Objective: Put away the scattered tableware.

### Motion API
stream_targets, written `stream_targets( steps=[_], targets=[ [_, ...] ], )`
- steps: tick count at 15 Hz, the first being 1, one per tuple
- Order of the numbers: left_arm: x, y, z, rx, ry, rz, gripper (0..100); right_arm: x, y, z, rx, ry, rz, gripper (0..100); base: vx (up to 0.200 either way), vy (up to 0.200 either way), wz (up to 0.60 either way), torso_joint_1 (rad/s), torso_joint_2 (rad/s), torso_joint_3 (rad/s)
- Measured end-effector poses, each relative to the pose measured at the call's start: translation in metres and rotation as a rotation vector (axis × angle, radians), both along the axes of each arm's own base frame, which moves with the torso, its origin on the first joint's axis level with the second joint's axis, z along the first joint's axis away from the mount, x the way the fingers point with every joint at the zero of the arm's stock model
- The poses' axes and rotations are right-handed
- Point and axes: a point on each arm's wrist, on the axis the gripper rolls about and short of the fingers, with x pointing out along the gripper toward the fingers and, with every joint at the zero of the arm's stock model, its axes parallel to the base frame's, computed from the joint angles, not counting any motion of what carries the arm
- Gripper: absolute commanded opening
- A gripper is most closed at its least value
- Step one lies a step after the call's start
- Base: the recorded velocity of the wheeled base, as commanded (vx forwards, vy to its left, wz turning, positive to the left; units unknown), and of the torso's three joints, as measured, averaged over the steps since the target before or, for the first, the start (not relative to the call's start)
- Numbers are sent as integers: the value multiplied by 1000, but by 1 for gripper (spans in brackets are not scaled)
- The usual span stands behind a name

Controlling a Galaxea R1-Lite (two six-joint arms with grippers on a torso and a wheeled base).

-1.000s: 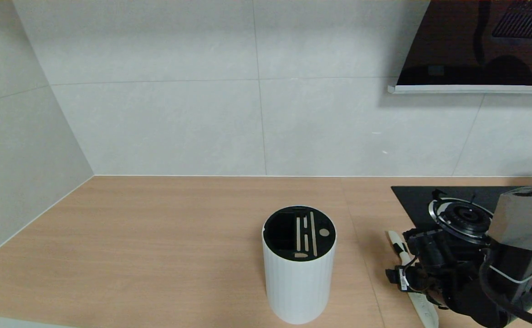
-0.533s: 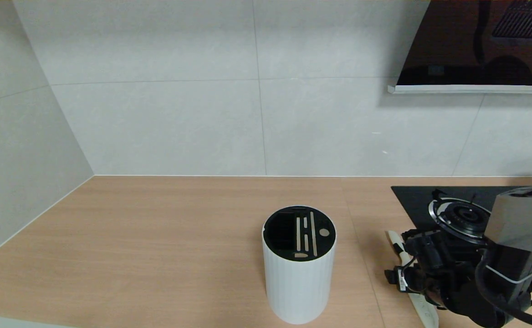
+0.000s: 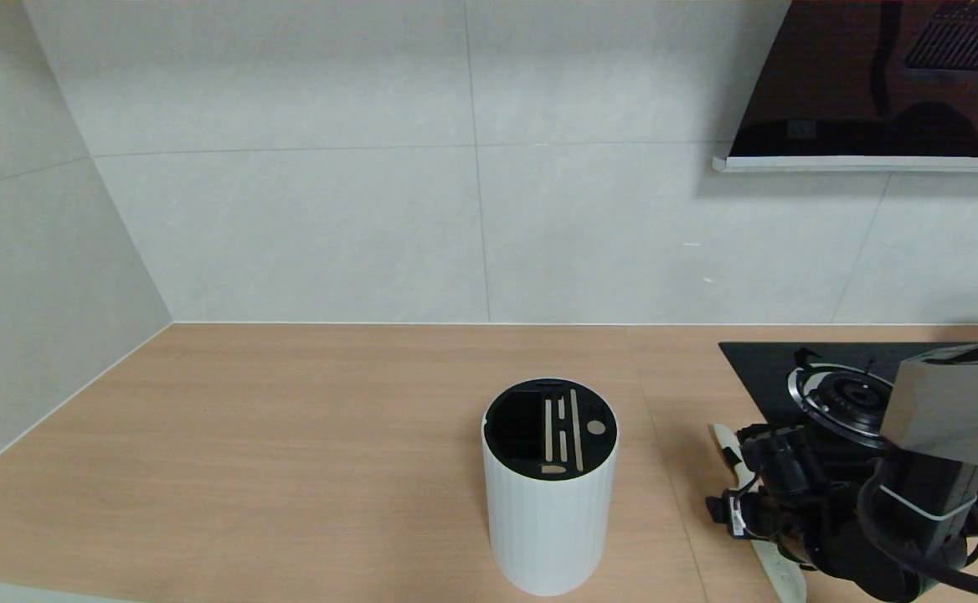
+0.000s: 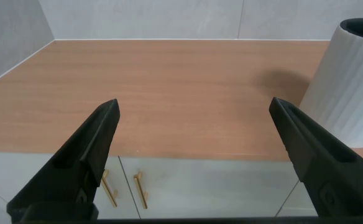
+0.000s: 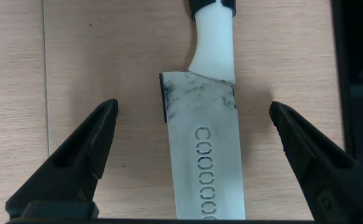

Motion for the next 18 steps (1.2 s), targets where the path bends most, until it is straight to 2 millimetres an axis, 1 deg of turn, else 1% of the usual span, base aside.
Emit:
stream_targets(
  steps=[2, 3, 14, 16, 18],
  targets=[
    [0, 0, 0, 0, 0, 0, 100, 0, 0, -1, -2, 2, -2, 100, 0, 0, 0, 0, 0, 0],
    [0, 0, 0, 0, 0, 0, 100, 0, 0, -2, -3, 4, -2, 0, 0, 0, 0, 0, 0, 0],
    [0, 0, 0, 0, 0, 0, 100, -1, -1, -2, -14, 7, -9, 0, 0, 0, 0, 0, 0, 0],
    [0, 0, 0, 0, 0, 0, 100, -3, -2, 4, -47, -20, -40, 0, 0, 0, 0, 0, 0, 0],
    [0, 0, 0, 0, 0, 1, 100, -5, 0, 19, -40, -65, -41, 0, 0, 0, 0, 0, 0, 0]
  ],
)
